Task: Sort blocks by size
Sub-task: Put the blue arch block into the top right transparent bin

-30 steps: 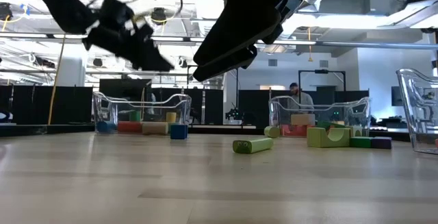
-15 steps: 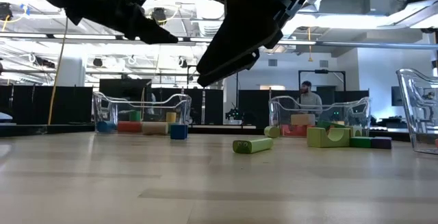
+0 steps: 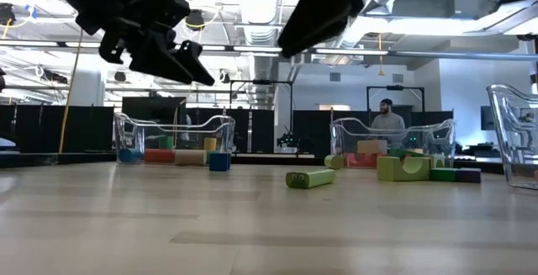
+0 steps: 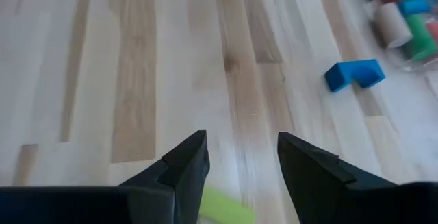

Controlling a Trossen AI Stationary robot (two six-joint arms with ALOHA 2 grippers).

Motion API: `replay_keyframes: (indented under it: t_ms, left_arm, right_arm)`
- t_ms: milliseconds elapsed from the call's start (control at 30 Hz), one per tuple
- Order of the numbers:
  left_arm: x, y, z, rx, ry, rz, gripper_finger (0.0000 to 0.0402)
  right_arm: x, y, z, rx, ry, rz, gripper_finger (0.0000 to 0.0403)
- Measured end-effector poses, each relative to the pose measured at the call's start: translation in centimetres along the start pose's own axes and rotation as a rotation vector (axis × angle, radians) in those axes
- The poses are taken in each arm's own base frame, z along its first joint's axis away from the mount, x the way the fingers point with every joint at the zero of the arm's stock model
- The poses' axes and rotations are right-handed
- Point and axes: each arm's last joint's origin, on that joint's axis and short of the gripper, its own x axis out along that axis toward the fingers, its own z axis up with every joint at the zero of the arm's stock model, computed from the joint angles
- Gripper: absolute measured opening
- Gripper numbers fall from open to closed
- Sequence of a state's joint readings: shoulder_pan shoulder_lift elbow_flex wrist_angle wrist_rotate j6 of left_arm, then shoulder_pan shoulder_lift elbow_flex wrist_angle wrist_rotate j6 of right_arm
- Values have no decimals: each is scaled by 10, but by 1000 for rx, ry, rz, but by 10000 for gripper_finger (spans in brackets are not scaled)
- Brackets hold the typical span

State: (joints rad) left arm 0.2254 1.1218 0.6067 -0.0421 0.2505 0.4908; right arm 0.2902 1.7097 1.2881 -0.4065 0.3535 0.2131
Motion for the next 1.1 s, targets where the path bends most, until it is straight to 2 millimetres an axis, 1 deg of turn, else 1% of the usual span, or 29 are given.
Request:
replay_keyframes:
  t_ms: [100, 267, 400, 567, 800, 967, 1100]
  left_arm:
    - [6, -3, -2, 19, 17, -23, 256]
    - [10, -4, -4, 48, 39, -20, 256]
    - [15, -1, -9, 60, 90, 17, 256]
    - [30, 3, -21, 79, 135, 10, 256]
    - [48, 19, -30, 98, 98, 80, 256]
    - [62, 32, -42, 26, 122, 5, 256]
    - [75, 38, -50, -5, 161, -21, 256]
  right_arm:
    - [-15, -1, -1, 9, 18, -7, 207]
    - [-30, 1, -8, 39, 73, -44, 207]
    - [-32, 8, -16, 44, 123, -46, 207]
    - [-35, 13, -20, 62, 145, -45, 207]
    - [-35, 13, -20, 59, 139, -63, 207]
    - [-35, 13, -20, 59, 134, -75, 207]
    - [-35, 13, -20, 58, 130, -83, 207]
